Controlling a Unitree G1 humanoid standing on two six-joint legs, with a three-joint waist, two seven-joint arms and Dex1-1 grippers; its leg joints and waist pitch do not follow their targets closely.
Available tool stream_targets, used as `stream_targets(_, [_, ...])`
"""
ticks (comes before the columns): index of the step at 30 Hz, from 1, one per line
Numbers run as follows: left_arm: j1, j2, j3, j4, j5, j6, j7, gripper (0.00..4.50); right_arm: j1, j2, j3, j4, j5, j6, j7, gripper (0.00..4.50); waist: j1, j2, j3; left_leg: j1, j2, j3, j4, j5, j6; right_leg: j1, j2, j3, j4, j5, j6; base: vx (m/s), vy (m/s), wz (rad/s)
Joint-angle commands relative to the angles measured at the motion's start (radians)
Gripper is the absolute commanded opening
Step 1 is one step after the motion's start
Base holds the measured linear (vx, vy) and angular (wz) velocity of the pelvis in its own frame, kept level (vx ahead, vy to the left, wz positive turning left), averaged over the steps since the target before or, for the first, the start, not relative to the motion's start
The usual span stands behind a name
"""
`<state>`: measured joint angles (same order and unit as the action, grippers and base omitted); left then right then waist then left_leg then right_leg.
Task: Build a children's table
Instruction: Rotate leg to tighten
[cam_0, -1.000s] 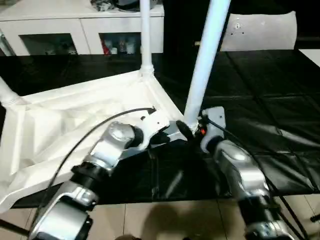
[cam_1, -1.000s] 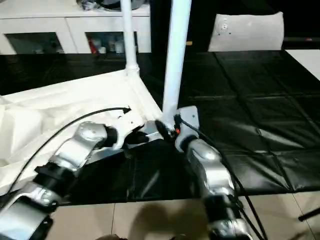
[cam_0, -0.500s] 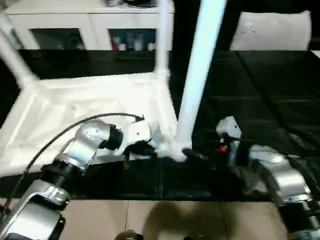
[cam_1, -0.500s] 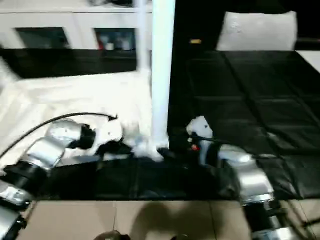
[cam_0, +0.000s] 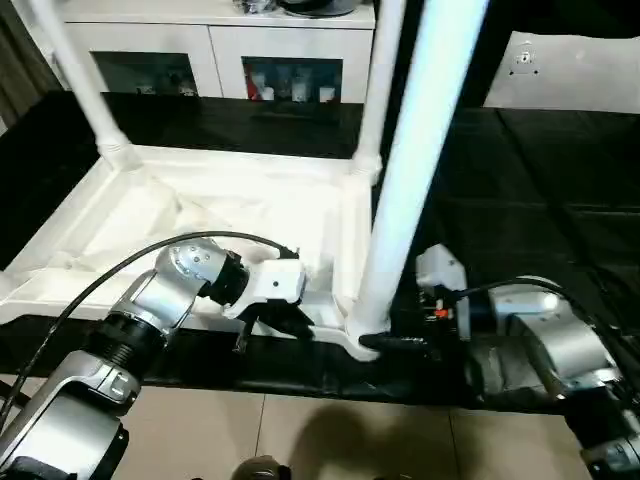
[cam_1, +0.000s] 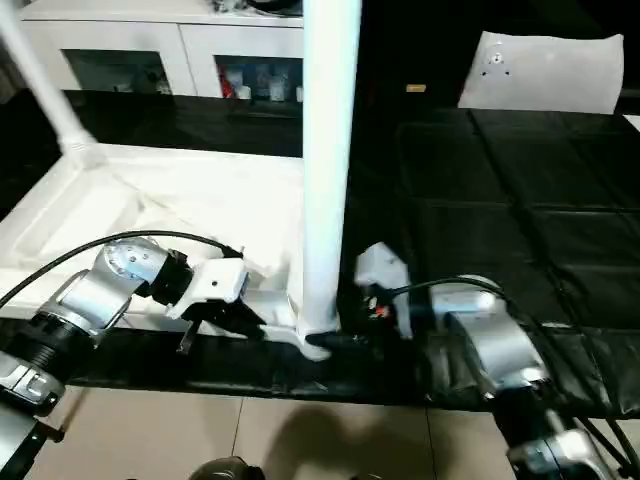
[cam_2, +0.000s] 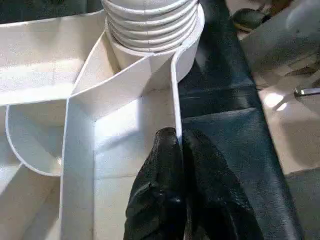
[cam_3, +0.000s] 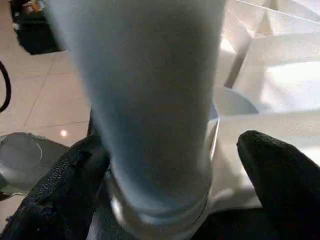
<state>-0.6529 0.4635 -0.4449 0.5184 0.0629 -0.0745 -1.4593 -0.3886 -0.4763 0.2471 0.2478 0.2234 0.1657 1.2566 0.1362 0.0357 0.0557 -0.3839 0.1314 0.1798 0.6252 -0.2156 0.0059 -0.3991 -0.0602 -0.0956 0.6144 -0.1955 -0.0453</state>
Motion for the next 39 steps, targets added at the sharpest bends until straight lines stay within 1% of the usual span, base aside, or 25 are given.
stream_targets(1, [-0.024,-0.011,-0.037,-0.025,0.003,-0.035,-0.044,0.00,-0.017,0.001,0.010,0.003,-0.003,-0.009,0.020,4.17,-0.005,-0.009,-0.073,0.021,0.123,-0.045,-0.073,-0.069,0.087,0.052,-0.130,0.076,-0.062,-0.111,-0.209,0.000,0.000,0.00])
stream_targets(2, [-0.025,-0.012,-0.038,-0.024,0.004,-0.037,-0.047,0.00,-0.019,0.002,0.012,0.005,-0.003,-0.011,0.026,4.17,-0.002,-0.009,-0.074,0.023,0.124,-0.045,-0.074,-0.067,0.087,0.050,-0.128,0.075,-0.061,-0.107,-0.207,0.000,0.000,0.00])
stream_targets(3, [-0.025,-0.014,-0.039,-0.022,0.005,-0.040,-0.047,0.00,-0.020,0.002,0.015,0.006,-0.002,-0.009,0.031,4.05,-0.002,-0.012,-0.074,0.022,0.125,-0.045,-0.074,-0.064,0.088,0.051,-0.129,0.076,-0.060,-0.103,-0.207,0.000,0.000,0.00])
stream_targets(6, [-0.027,-0.018,-0.041,-0.016,0.008,-0.048,-0.046,0.00,-0.018,-0.001,0.024,0.007,-0.002,-0.001,0.047,3.76,0.001,-0.011,-0.075,0.020,0.124,-0.045,-0.072,-0.051,0.091,0.052,-0.131,0.075,-0.057,-0.083,-0.208,0.000,0.000,0.00])
stream_targets(11, [-0.029,-0.019,-0.042,-0.006,0.010,-0.061,-0.045,0.00,-0.003,-0.020,0.041,-0.004,-0.004,0.008,0.075,3.31,0.003,-0.010,-0.075,0.018,0.122,-0.045,-0.071,-0.058,0.092,0.053,-0.131,0.075,-0.060,-0.100,-0.201,0.000,0.000,0.00])
stream_targets(12, [-0.029,-0.018,-0.042,-0.006,0.010,-0.062,-0.045,0.00,-0.003,-0.020,0.042,-0.004,-0.004,0.008,0.075,3.24,0.003,-0.011,-0.076,0.018,0.122,-0.046,-0.072,-0.056,0.091,0.054,-0.131,0.075,-0.060,-0.101,-0.199,0.000,0.000,0.00])
stream_targets(13, [-0.029,-0.018,-0.042,-0.004,0.011,-0.064,-0.045,0.00,-0.001,-0.024,0.045,-0.003,-0.011,0.003,0.077,3.24,0.004,-0.009,-0.075,0.018,0.123,-0.046,-0.072,-0.056,0.090,0.054,-0.132,0.074,-0.060,-0.102,-0.199,0.000,0.000,0.00])
stream_targets(14, [-0.029,-0.017,-0.044,0.001,0.013,-0.070,-0.041,0.00,0.002,-0.029,0.054,0.001,-0.024,-0.009,0.077,3.10,0.003,-0.008,-0.076,0.019,0.124,-0.047,-0.072,-0.058,0.088,0.052,-0.129,0.074,-0.061,-0.101,-0.198,0.000,0.000,0.00])
stream_targets(15, [-0.028,-0.017,-0.044,0.001,0.013,-0.071,-0.041,0.00,0.002,-0.030,0.055,0.002,-0.024,-0.010,0.077,2.92,0.003,-0.008,-0.076,0.020,0.123,-0.046,-0.072,-0.058,0.088,0.052,-0.129,0.074,-0.060,-0.098,-0.199,0.000,0.000,0.00])
stream_targets(17, [-0.028,-0.016,-0.045,0.005,0.015,-0.075,-0.039,0.00,0.004,-0.028,0.056,0.005,-0.027,-0.016,0.071,2.80,0.004,-0.010,-0.076,0.019,0.123,-0.046,-0.071,-0.054,0.090,0.053,-0.131,0.074,-0.059,-0.087,-0.202,0.000,0.000,0.00])
stream_targets(18, [-0.028,-0.016,-0.044,0.007,0.016,-0.077,-0.036,0.00,0.006,-0.023,0.055,0.005,-0.027,-0.017,0.062,2.75,0.005,-0.006,-0.076,0.019,0.123,-0.047,-0.071,-0.056,0.089,0.053,-0.131,0.074,-0.059,-0.089,-0.203,0.000,0.000,0.00])
stream_targets(21, [-0.029,-0.016,-0.042,0.010,0.017,-0.079,-0.030,0.00,0.011,-0.015,0.054,0.000,-0.026,-0.013,0.053,2.71,0.003,-0.009,-0.076,0.019,0.123,-0.047,-0.072,-0.062,0.088,0.053,-0.129,0.074,-0.060,-0.096,-0.203,0.000,0.000,0.00])
stream_targets(24, [-0.029,-0.014,-0.041,0.012,0.019,-0.083,-0.028,0.00,0.016,-0.011,0.056,-0.005,-0.025,-0.008,0.051,2.69,0.004,-0.007,-0.076,0.019,0.123,-0.046,-0.071,-0.063,0.086,0.054,-0.129,0.074,-0.059,-0.095,-0.204,0.000,0.000,0.00])
stream_targets(27, [-0.032,-0.020,-0.033,0.016,0.016,-0.073,-0.013,0.00,0.026,0.001,0.053,-0.016,-0.010,0.019,0.040,2.68,0.003,-0.007,-0.077,0.019,0.123,-0.047,-0.071,-0.059,0.085,0.053,-0.129,0.074,-0.058,-0.088,-0.207,0.000,0.000,0.00])
stream_targets(29, [-0.033,-0.031,-0.019,0.017,0.012,-0.049,0.016,0.00,0.040,0.025,0.041,-0.036,0.013,0.059,0.010,2.68,0.003,-0.007,-0.075,0.019,0.124,-0.046,-0.072,-0.066,0.085,0.054,-0.130,0.075,-0.060,-0.093,-0.208,0.000,0.000,0.00])
stream_targets(30, [-0.033,-0.039,-0.011,0.018,0.018,-0.027,0.048,0.00,0.057,0.049,0.031,-0.045,0.024,0.078,-0.026,2.68,0.006,-0.003,-0.075,0.020,0.124,-0.047,-0.072,-0.072,0.082,0.053,-0.131,0.074,-0.061,-0.102,-0.208,0.000,0.000,0.00])
stream_targets(31, [-0.033,-0.039,-0.011,0.018,0.018,-0.027,0.049,0.00,0.057,0.049,0.031,-0.045,0.024,0.078,-0.027,2.68,0.005,-0.005,-0.073,0.020,0.125,-0.047,-0.074,-0.091,0.072,0.053,-0.133,0.075,-0.067,-0.129,-0.204,0.000,0.000,0.00])
stream_targets(32, [-0.038,-0.061,0.006,0.025,0.031,0.030,0.123,0.00,0.085,0.097,0.013,-0.053,0.026,0.096,-0.113,2.67,-0.001,-0.008,-0.072,0.019,0.124,-0.047,-0.078,-0.104,0.058,0.055,-0.131,0.077,-0.068,-0.156,-0.195,0.000,0.000,0.00])
stream_targets(33, [-0.039,-0.071,0.015,0.027,0.035,0.057,0.154,0.00,0.096,0.118,0.007,-0.055,0.021,0.098,-0.153,2.67,0.002,-0.005,-0.069,0.024,0.124,-0.048,-0.079,-0.120,0.051,0.049,-0.132,0.077,-0.074,-0.186,-0.191,0.000,0.000,0.00])
stream_targets(34, [-0.038,-0.092,0.034,0.027,0.030,0.095,0.204,0.00,0.113,0.155,-0.004,-0.059,0.021,0.111,-0.214,2.67,-0.004,-0.005,-0.063,0.022,0.120,-0.052,-0.085,-0.165,0.029,0.054,-0.136,0.075,-0.085,-0.275,-0.176,0.000,0.000,0.00])
stream_targets(35, [-0.037,-0.100,0.040,0.027,0.027,0.105,0.218,0.00,0.117,0.166,-0.008,-0.060,0.021,0.116,-0.232,2.67,-0.009,-0.004,-0.056,0.031,0.119,-0.051,-0.088,-0.216,0.007,0.048,-0.136,0.075,-0.101,-0.378,-0.151,0.000,0.000,0.00])
stream_targets(36, [-0.035,-0.116,0.053,0.024,0.019,0.131,0.248,0.00,0.123,0.191,-0.017,-0.057,0.018,0.128,-0.277,2.67,-0.012,-0.004,-0.051,0.036,0.118,-0.054,-0.091,-0.253,-0.005,0.044,-0.136,0.074,-0.108,-0.438,-0.141,0.000,0.000,0.00])
stream_targets(37, [-0.031,-0.134,0.064,0.021,0.016,0.155,0.281,0.00,0.129,0.220,-0.026,-0.051,0.014,0.140,-0.324,2.67,-0.020,-0.004,-0.041,0.051,0.112,-0.056,-0.091,-0.333,-0.027,0.037,-0.136,0.068,-0.128,-0.579,-0.105,0.000,0.000,0.00])
stream_targets(38, [-0.026,-0.160,0.075,0.018,0.024,0.184,0.342,0.00,0.135,0.263,-0.036,-0.035,-0.002,0.140,-0.394,2.67,-0.033,0.000,-0.037,0.058,0.111,-0.065,-0.094,-0.398,-0.051,0.036,-0.138,0.061,-0.138,-0.662,-0.073,0.000,0.000,0.00])
stream_targets(39, [-0.025,-0.164,0.077,0.018,0.026,0.190,0.354,0.00,0.136,0.270,-0.037,-0.031,-0.005,0.139,-0.408,2.67,-0.040,-0.001,-0.039,0.060,0.111,-0.069,-0.096,-0.419,-0.060,0.038,-0.138,0.057,-0.141,-0.675,-0.061,0.000,0.000,0.00])
